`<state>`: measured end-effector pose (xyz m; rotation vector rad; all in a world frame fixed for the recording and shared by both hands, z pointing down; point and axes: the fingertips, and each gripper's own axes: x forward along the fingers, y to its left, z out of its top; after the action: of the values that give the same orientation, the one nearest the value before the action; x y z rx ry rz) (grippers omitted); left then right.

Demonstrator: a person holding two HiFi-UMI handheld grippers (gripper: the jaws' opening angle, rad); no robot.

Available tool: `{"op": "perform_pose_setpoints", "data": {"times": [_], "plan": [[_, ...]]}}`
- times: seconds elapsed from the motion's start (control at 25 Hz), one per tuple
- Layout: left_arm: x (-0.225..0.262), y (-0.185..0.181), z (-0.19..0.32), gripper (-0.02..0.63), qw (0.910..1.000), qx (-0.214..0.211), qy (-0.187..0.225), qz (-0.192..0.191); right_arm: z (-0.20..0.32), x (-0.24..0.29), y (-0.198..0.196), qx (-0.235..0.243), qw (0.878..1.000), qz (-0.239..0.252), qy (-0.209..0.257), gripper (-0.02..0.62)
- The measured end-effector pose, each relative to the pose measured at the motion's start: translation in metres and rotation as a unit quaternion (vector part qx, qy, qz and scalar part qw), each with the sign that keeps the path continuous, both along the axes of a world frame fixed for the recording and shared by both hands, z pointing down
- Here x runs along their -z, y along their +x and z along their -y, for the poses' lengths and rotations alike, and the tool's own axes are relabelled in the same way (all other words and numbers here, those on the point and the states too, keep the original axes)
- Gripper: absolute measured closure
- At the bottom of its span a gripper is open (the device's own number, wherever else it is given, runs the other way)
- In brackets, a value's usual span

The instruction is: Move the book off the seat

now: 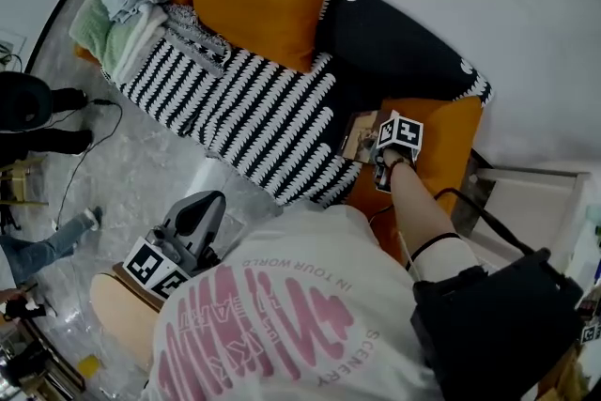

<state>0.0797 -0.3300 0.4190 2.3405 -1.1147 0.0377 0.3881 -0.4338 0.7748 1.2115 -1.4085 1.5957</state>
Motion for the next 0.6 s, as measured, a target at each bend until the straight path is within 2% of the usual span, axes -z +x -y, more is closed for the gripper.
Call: {"op": "perform_pose_setpoints", "data": {"times": [0.44, 0.6], "plan": [[-0.011, -0.006, 0.003, 0.597, 0.9999, -0.01, 0.002, 0.004, -0.004, 0.008, -0.002, -0.042, 0.999, 0.031, 0.009, 0.426], [-0.014, -0.01, 0.002, 0.597, 1.0, -0.005, -0.003, 0.002, -0.007, 0.015, -0.004, -0.036, 0.999, 0.036, 0.009, 0.431]]}}
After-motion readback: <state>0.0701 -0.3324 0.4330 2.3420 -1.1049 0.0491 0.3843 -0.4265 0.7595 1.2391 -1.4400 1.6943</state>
